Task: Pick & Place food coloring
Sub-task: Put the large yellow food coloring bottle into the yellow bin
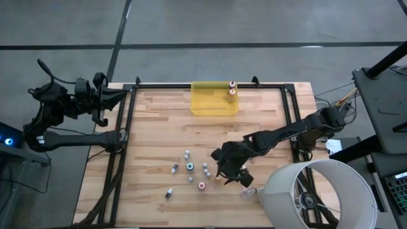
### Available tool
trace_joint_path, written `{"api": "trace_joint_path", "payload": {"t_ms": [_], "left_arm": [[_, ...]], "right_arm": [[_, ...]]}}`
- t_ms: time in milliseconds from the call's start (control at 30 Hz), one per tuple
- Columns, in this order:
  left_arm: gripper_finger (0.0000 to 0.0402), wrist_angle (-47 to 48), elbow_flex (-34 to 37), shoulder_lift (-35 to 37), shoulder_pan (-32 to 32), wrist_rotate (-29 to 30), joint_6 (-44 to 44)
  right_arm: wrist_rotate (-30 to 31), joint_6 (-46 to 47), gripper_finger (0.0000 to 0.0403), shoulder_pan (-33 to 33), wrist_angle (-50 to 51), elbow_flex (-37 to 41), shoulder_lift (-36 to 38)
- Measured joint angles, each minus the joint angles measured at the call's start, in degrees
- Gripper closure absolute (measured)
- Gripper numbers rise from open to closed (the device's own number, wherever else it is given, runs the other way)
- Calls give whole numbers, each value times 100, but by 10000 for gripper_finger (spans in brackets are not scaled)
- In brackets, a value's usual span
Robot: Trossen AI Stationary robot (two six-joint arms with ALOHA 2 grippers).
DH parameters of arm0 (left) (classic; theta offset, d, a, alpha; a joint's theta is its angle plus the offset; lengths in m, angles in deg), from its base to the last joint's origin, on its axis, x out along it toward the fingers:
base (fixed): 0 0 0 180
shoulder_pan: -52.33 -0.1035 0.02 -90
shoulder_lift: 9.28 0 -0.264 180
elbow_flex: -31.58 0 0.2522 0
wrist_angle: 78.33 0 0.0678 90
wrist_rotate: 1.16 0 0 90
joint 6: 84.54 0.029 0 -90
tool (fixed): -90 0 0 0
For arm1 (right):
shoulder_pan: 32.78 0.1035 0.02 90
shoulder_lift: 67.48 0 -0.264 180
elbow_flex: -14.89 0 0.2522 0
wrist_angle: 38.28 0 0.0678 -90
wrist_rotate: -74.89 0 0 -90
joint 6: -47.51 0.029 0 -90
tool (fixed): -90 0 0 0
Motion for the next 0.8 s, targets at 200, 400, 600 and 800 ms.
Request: {"api": "trace_joint_path", "payload": {"t_ms": [200,400,600,800], "left_arm": [[401,0,1,-2,-2,-1,1],[401,0,1,-2,-2,1,1],[401,0,1,-2,-1,-1,1],[401,0,1,0,0,-1,1]], "right_arm": [[-4,126,206,-104,-467,354,0],[-2,214,206,-332,-523,389,0],[-4,443,206,-458,-484,228,0],[-9,661,207,-453,-453,98,-32]]}}
